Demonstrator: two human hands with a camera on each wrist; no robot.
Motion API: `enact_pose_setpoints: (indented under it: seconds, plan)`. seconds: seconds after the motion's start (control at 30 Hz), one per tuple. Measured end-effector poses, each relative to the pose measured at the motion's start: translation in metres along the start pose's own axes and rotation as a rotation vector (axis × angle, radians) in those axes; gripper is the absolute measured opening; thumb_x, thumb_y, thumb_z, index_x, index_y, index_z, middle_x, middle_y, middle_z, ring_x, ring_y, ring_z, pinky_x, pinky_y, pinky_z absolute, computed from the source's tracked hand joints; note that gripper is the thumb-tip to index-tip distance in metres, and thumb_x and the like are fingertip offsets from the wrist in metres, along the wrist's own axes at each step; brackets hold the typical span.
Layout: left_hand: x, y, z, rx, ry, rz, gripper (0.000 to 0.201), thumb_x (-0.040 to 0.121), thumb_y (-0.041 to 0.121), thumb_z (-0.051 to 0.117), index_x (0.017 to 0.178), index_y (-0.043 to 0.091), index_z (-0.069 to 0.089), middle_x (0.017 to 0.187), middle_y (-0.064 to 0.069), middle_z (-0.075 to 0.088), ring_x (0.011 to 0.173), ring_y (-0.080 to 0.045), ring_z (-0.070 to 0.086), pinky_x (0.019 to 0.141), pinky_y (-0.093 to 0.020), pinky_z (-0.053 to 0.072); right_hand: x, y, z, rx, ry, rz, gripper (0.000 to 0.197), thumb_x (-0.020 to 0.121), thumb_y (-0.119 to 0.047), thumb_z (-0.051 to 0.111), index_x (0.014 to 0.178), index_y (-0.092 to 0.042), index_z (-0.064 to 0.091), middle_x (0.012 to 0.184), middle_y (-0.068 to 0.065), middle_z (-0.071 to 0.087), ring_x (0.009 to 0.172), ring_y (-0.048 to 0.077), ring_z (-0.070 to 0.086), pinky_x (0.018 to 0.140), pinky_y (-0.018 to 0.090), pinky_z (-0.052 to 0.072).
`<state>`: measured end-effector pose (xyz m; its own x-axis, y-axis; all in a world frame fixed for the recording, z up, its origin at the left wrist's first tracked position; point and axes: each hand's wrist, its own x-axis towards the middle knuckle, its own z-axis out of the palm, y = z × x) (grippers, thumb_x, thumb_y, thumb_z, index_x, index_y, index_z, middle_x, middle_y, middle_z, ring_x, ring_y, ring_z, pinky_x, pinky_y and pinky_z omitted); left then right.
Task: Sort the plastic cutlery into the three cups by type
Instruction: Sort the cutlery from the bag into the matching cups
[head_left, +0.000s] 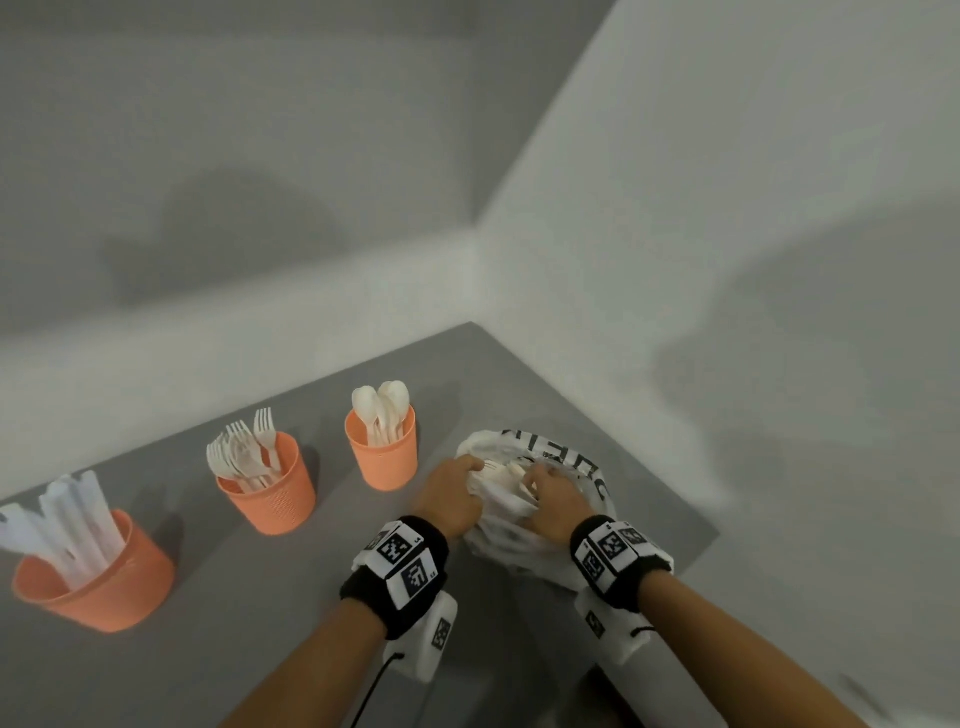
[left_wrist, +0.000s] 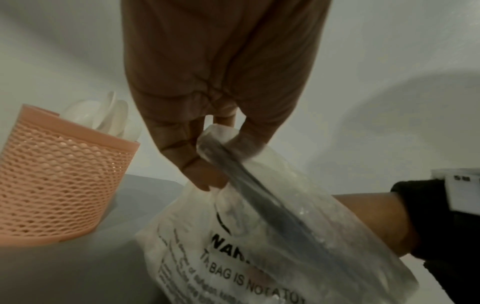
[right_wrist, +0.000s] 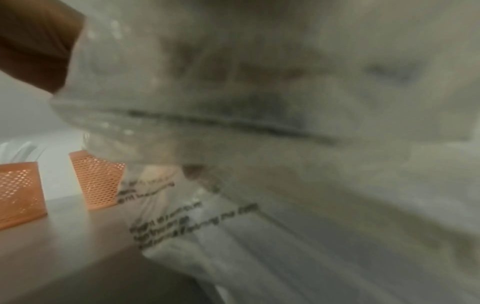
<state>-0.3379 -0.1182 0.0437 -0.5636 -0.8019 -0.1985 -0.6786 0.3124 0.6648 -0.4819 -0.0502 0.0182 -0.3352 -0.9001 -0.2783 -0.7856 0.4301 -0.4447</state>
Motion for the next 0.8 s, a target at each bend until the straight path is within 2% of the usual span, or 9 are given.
enact_pose_setpoints:
  seconds: [0.1, 0.2, 0.3, 0.4, 0.53, 0.7, 0.8]
  plan:
    - [-0.002, 0.0, -0.001, 0.002, -0.009, -0.009, 0.047, 0.084, 0.003, 0.049, 0.13, 0.012, 0.047, 0.139, -0.01, 0.044, 0.128, -0.023, 0.041, 0.106, -0.026, 0.03, 0.002, -0.002, 0.006, -0.053, 0.005, -0.008, 0.05, 0.083, -0.02, 0.063, 0.128, -0.011, 0.044, 0.133, 0.011, 0.049, 0.124, 0.026, 0.045, 0.103, 0.031, 0.036]
    - [-0.005, -0.001, -0.002, -0.008, -0.014, -0.014, 0.048, 0.083, 0.003, 0.049, 0.13, 0.012, 0.048, 0.138, -0.01, 0.045, 0.128, -0.023, 0.042, 0.106, -0.027, 0.031, 0.004, -0.004, 0.011, -0.115, 0.041, -0.014, 0.042, 0.086, -0.029, 0.058, 0.123, -0.011, 0.05, 0.126, 0.009, 0.057, 0.117, 0.025, 0.052, 0.099, 0.032, 0.042]
    - [-0.005, -0.003, -0.006, -0.036, -0.018, -0.021, 0.046, 0.083, 0.002, 0.05, 0.128, 0.01, 0.049, 0.137, -0.011, 0.046, 0.125, -0.025, 0.045, 0.107, -0.031, 0.036, 0.006, -0.004, 0.013, -0.057, 0.036, -0.023, 0.042, 0.082, -0.038, 0.062, 0.115, -0.012, 0.057, 0.119, 0.008, 0.062, 0.11, 0.024, 0.057, 0.094, 0.03, 0.045]
    - [-0.006, -0.003, -0.008, -0.075, -0.014, -0.027, 0.044, 0.083, 0.002, 0.05, 0.126, 0.009, 0.051, 0.135, -0.012, 0.048, 0.12, -0.028, 0.05, 0.102, -0.036, 0.042, 0.007, -0.001, 0.013, 0.03, 0.022, -0.041, 0.042, 0.08, -0.039, 0.065, 0.113, -0.012, 0.061, 0.113, 0.006, 0.065, 0.107, 0.024, 0.059, 0.09, 0.029, 0.046]
    - [-0.004, -0.003, -0.011, -0.096, -0.009, -0.034, 0.041, 0.083, 0.004, 0.049, 0.123, 0.011, 0.052, 0.131, -0.012, 0.052, 0.11, -0.033, 0.057, 0.096, -0.039, 0.047, 0.006, -0.001, 0.007, 0.072, 0.01, -0.049, 0.044, 0.082, -0.04, 0.062, 0.118, -0.015, 0.058, 0.116, 0.006, 0.065, 0.108, 0.025, 0.059, 0.092, 0.031, 0.046]
    - [-0.001, -0.004, -0.012, -0.166, -0.004, -0.059, 0.039, 0.083, 0.003, 0.049, 0.12, 0.011, 0.054, 0.127, -0.012, 0.054, 0.107, -0.032, 0.058, 0.093, -0.04, 0.049, 0.004, 0.005, 0.0, 0.074, 0.011, -0.014, 0.051, 0.077, -0.032, 0.069, 0.124, -0.018, 0.054, 0.116, 0.007, 0.065, 0.106, 0.023, 0.06, 0.08, 0.022, 0.042]
    - [0.0, -0.004, -0.011, -0.173, 0.004, -0.067, 0.038, 0.083, 0.004, 0.048, 0.12, 0.011, 0.054, 0.124, -0.013, 0.056, 0.103, -0.031, 0.06, 0.09, -0.04, 0.051, 0.005, 0.007, -0.008, 0.192, 0.018, 0.042, 0.056, 0.073, -0.018, 0.072, 0.126, -0.016, 0.053, 0.114, 0.008, 0.063, 0.105, 0.024, 0.058, 0.078, 0.024, 0.042]
